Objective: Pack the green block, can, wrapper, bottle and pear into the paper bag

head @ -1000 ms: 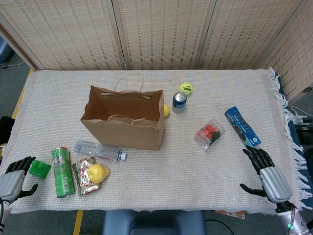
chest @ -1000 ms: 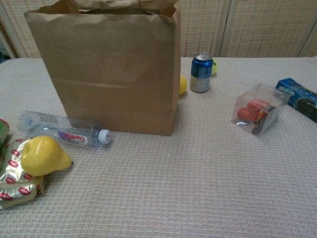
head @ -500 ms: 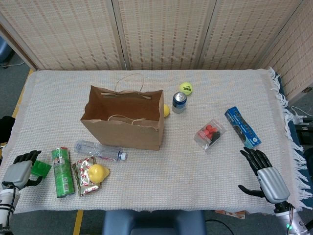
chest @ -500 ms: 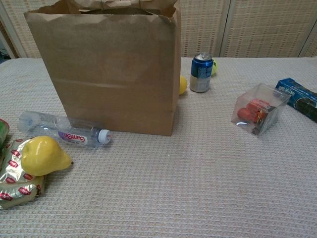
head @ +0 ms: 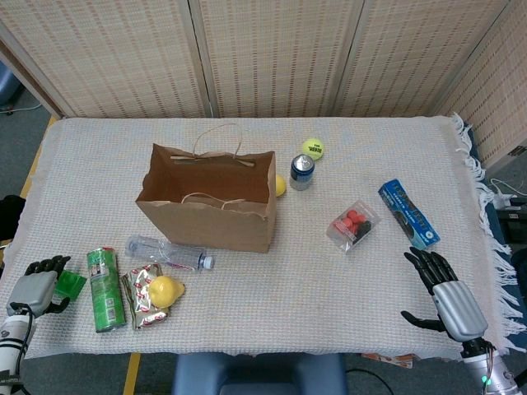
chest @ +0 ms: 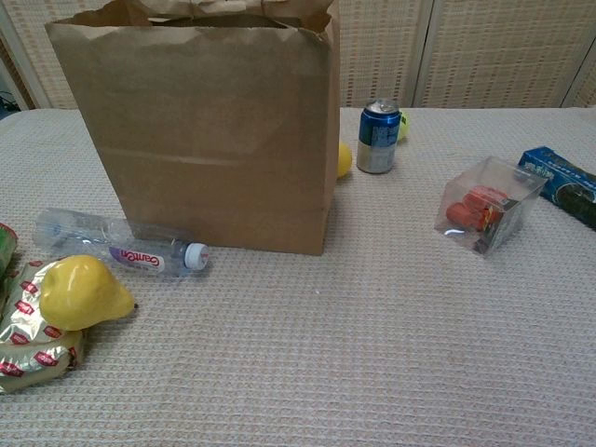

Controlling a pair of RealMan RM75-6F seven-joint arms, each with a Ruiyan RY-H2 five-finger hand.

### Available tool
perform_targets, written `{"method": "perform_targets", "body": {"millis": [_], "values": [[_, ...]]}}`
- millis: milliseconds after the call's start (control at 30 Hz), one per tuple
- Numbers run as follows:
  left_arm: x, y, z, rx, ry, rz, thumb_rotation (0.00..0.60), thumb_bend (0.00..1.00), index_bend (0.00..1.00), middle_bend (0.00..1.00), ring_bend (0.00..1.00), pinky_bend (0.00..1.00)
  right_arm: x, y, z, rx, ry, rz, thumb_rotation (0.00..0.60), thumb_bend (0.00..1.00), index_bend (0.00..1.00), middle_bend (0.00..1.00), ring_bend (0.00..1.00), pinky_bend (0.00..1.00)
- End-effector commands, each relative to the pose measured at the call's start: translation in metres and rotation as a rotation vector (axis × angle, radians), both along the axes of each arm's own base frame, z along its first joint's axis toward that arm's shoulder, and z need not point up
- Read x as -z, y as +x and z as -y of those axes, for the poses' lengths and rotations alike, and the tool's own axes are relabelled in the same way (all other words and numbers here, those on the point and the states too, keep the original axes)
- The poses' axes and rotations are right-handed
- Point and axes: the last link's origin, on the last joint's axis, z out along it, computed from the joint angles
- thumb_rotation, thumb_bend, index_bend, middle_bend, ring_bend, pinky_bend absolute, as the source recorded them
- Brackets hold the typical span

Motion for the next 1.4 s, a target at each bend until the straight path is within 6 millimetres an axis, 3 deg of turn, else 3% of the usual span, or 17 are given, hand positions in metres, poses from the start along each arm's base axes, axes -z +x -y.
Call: {"method": "perform_targets", "body": {"millis": [33,467,633,767,833,1000,1100,1267,1400], "values": [[0.007,0.003,-0.001,0.04,-0.018,0.004,0.6,0.34,0.0,0.0,0.0,0.05,0.0,0.0,0.0,0.002,0.0,-0.002,0.6,0.04,0.0,0.0,0.0,0.02],[0.025,-0.003,-0.012,0.082,-0.067,-0.02,0.6,0.34,0.01,0.0,0.0,0.06,0.001,0.0,0.0,0.01,-0.002,0.001,0.6,0.04,0.0,0.0,0.0,0.03],[0.029,-0.01,-0.015,0.07,-0.071,-0.045,0.6,0.35,0.09,0.0,0.0,0.11,0.001,0.0,0.001,0.013,0.0,0.003,0.6,0.04,0.0,0.0,0.0,0.04],[0.03,-0.015,-0.018,0.07,-0.053,-0.063,0.6,0.37,0.22,0.02,0.06,0.24,0.001,0.0,0.001,0.015,0.003,0.004,0.6,0.04,0.0,0.0,0.0,0.05],[0.03,-0.018,-0.02,0.074,-0.032,-0.074,0.6,0.42,0.31,0.09,0.14,0.32,0.001,0.0,0.001,0.016,0.003,0.005,0.6,0.04,0.0,0.0,0.0,0.06],[0.027,-0.022,-0.02,0.09,0.026,-0.103,0.6,0.55,0.57,0.47,0.46,0.62,0.001,0.0,0.001,0.017,0.005,0.006,0.6,0.04,0.0,0.0,0.0,0.06],[0.024,-0.023,-0.02,0.093,0.054,-0.102,0.6,0.59,0.68,0.6,0.58,0.73,0.001,0.0,0.001,0.017,0.006,0.007,0.6,0.04,0.0,0.0,0.0,0.06],[0.013,-0.02,-0.025,0.094,0.112,-0.092,0.6,0.6,0.71,0.64,0.61,0.76,0.0,0.0,0.001,0.017,0.005,0.007,0.6,0.04,0.0,0.0,0.0,0.06],[-0.013,-0.003,-0.038,0.128,0.266,-0.049,0.6,0.59,0.71,0.64,0.61,0.75,0.0,0.0,0.001,0.017,0.002,0.01,0.6,0.04,0.0,0.0,0.0,0.06]]}}
